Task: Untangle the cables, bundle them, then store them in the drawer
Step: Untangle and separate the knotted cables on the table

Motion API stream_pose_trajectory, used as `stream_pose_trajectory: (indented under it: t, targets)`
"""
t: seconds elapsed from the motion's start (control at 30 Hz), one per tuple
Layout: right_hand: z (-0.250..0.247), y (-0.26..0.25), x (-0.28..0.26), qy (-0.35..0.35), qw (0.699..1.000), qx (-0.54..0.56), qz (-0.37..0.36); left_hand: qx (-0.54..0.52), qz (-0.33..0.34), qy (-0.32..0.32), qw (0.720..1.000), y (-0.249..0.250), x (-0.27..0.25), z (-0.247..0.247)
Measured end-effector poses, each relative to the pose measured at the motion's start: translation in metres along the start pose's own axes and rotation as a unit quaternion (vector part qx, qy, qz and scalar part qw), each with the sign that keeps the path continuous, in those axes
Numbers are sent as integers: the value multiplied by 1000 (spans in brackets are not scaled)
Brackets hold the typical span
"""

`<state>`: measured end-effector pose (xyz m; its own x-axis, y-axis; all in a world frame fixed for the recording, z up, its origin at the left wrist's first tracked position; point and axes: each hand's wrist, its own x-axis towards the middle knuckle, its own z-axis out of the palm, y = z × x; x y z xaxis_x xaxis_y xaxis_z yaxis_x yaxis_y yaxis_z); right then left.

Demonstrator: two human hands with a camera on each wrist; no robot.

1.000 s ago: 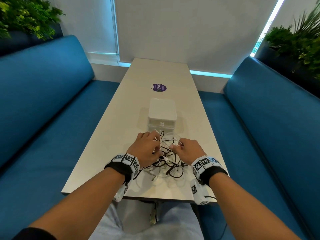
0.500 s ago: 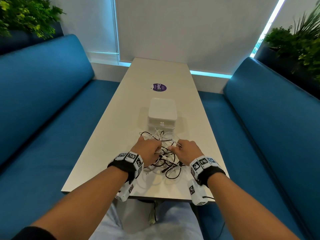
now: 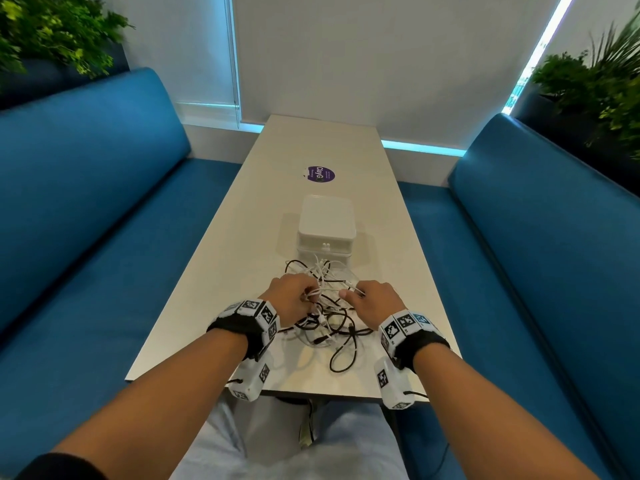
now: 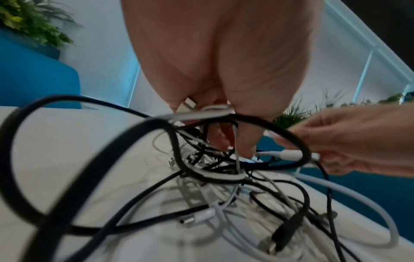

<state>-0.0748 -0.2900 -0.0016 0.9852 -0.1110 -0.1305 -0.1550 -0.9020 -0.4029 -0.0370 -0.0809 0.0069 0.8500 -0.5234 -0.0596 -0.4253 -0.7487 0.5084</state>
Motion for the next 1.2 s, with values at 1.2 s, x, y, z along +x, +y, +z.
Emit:
stream_pose_trajectory:
  t: [1.2]
  targets:
    - [-11,1,-3,84,996,-13,23,35,-34,33,998,-4,0,-1]
